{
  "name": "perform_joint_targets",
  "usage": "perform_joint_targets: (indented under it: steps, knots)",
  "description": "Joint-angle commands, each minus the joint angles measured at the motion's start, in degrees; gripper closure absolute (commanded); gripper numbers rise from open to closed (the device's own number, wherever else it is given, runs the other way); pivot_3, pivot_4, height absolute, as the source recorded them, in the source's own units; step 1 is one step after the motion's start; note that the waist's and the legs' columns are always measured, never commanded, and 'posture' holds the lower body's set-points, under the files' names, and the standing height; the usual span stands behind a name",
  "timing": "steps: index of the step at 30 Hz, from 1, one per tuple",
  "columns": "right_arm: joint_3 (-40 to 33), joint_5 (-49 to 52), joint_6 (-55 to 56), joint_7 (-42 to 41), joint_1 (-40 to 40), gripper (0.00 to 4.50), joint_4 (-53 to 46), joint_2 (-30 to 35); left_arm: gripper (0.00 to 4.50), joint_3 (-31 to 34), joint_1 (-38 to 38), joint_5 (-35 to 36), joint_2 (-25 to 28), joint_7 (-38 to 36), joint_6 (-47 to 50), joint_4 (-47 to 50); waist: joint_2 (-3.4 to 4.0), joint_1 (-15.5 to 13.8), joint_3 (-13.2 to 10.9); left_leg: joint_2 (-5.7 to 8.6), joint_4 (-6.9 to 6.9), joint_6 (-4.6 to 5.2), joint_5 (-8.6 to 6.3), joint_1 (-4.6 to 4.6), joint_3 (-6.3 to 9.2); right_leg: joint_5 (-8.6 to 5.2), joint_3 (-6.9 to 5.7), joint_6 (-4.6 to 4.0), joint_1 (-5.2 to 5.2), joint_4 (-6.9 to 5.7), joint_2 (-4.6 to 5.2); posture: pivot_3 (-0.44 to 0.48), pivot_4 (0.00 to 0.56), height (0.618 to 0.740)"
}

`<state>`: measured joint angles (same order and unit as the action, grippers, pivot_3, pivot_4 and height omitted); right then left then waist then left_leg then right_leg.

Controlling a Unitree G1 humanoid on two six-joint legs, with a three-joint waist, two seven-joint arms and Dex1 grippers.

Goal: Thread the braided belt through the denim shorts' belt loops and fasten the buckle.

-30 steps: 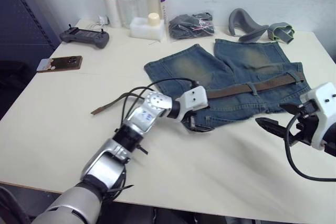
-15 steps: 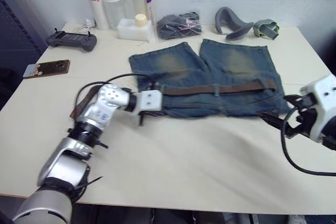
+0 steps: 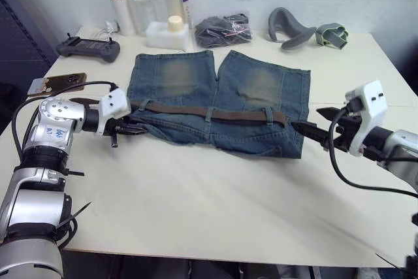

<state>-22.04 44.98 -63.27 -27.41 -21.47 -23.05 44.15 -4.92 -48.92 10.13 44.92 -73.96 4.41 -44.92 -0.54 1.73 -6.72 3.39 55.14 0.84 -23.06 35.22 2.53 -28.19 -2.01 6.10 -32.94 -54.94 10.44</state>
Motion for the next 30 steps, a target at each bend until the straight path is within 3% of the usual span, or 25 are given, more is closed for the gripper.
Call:
perform_joint_targets:
  steps: [1, 4, 5, 10, 13, 18, 19, 21, 23, 29, 30]
  knots:
    - [-0.72, 2.16, -0.73, -0.65, -2.83, 0.0, 2.59, -0.34, 1.64, 6.89, -1.12, 7.7, 1.0, -0.34, 13.44, 6.32, -0.01, -0.24, 0.0, 0.0, 0.0, 0.0, 0.0, 0.03, 0.05, 0.0, -0.04, 0.0, 0.01, -0.01, 0.0, 0.0, 0.15, 0.631]
    - [-0.5, 1.52, -0.23, 0.4, -6.8, 0.0, 8.47, -1.8, 0.23, 13.16, -5.37, 13.45, 1.17, 3.98, 26.23, 6.97, -0.01, -0.32, 0.0, 0.1, 0.0, -0.01, 0.01, 0.06, 0.19, 0.01, -0.01, 0.0, 0.11, -0.03, 0.0, 0.0, 0.15, 0.631]
    - [-0.34, 1.18, 0.12, 0.95, -8.35, 0.0, 10.63, -2.62, 0.06, 14.78, -6.99, 14.66, 1.04, 5.76, 29.8, 6.37, -0.04, -0.24, 0.01, 0.14, 0.0, -0.01, 0.01, 0.05, 0.22, 0.01, 0.0, 0.0, 0.15, -0.02, 0.0, 0.0, 0.15, 0.631]
    - [1.9, -2.17, 1.78, 5.04, -17.42, 0.0, 24.4, -9.62, 0.06, 13.09, -14.17, 9.43, -3.1, 17.95, 35.6, -2.56, 0.01, -0.08, 0.06, 0.24, 0.0, 0.02, 0.02, -0.17, 0.19, 0.02, 0.06, 0.04, 0.28, -0.12, 0.04, 0.0, 0.15, 0.631]
    - [6.36, -5.26, 4.07, 2.0, -18.86, 0.0, 29.67, -10.8, 0.06, 12.33, -17.29, 5.89, -5.91, 24.78, 33.52, -11.23, 0.03, 0.05, 0.08, 0.48, 0.0, 0.02, 0.02, -0.19, 0.18, 0.04, 0.55, 0.07, 0.03, -0.66, 0.08, 0.0, 0.15, 0.631]
    - [11.78, -8.58, 6.91, -3.83, -18.51, 0.0, 35.32, -11.08, 0.06, 7.18, -16.87, 0.12, -7.23, 22.42, 32.45, -16.4, -0.02, 0.66, 0.07, 0.74, -0.03, 0.0, 0.03, 0.12, 0.17, 0.18, 1.12, 0.33, -0.52, -1.13, 0.05, 0.0, 0.15, 0.631]
    - [13.0, -9.36, 7.76, -5.46, -17.72, 0.26, 34.71, -10.46, 0.02, 6.8, -16.51, -0.84, -6.91, 23.08, 31.24, -16.8, -0.02, 0.87, 0.08, 0.77, -0.04, 0.0, 0.03, 0.1, 0.18, 0.19, 1.17, 0.35, -0.51, -1.13, 0.05, 0.0, 0.15, 0.631]
    - [14.13, -9.77, 10.03, -9.37, -16.19, 0.75, 32.72, -9.51, 0.57, 7.87, -16.11, -0.62, -6.32, 23.12, 31.1, -17.51, -0.03, 1.07, 0.08, 0.83, -0.06, 0.01, 0.02, 0.03, 0.19, 0.19, 1.31, 0.35, -0.47, -1.08, 0.05, 0.0, 0.15, 0.631]
    - [13.63, -9.21, 11.41, -11.94, -15.37, 1.69, 31.29, -9.16, 1.19, 8.29, -15.41, -0.33, -5.87, 21.48, 31.26, -17.13, -0.03, 1.3, 0.08, 0.83, -0.05, 0.02, 0.02, 0.05, 0.2, 0.19, 1.31, 0.35, -0.47, -1.03, 0.05, 0.0, 0.15, 0.631]
    - [15.97, -13.24, 20.43, -18.83, -13.46, 4.5, 29.07, -6.93, 3.94, 10.22, -12.85, 2.99, -6.08, 15.02, 31.58, -10.42, -0.04, 1.26, 0.08, 0.84, 0.0, 0.0, 0.03, 0.07, 0.19, 0.19, 1.32, 0.35, -0.46, -0.94, 0.07, 0.0, 0.15, 0.631]
    - [16.17, -13.76, 21.59, -19.51, -13.05, 4.5, 28.38, -6.72, 4.34, 10.79, -12.16, 3.64, -5.94, 14.2, 31.28, -8.74, -0.04, 1.22, 0.08, 0.84, 0.01, 0.0, 0.03, 0.09, 0.21, 0.19, 1.32, 0.35, -0.46, -0.92, 0.07, 0.0, 0.15, 0.631]
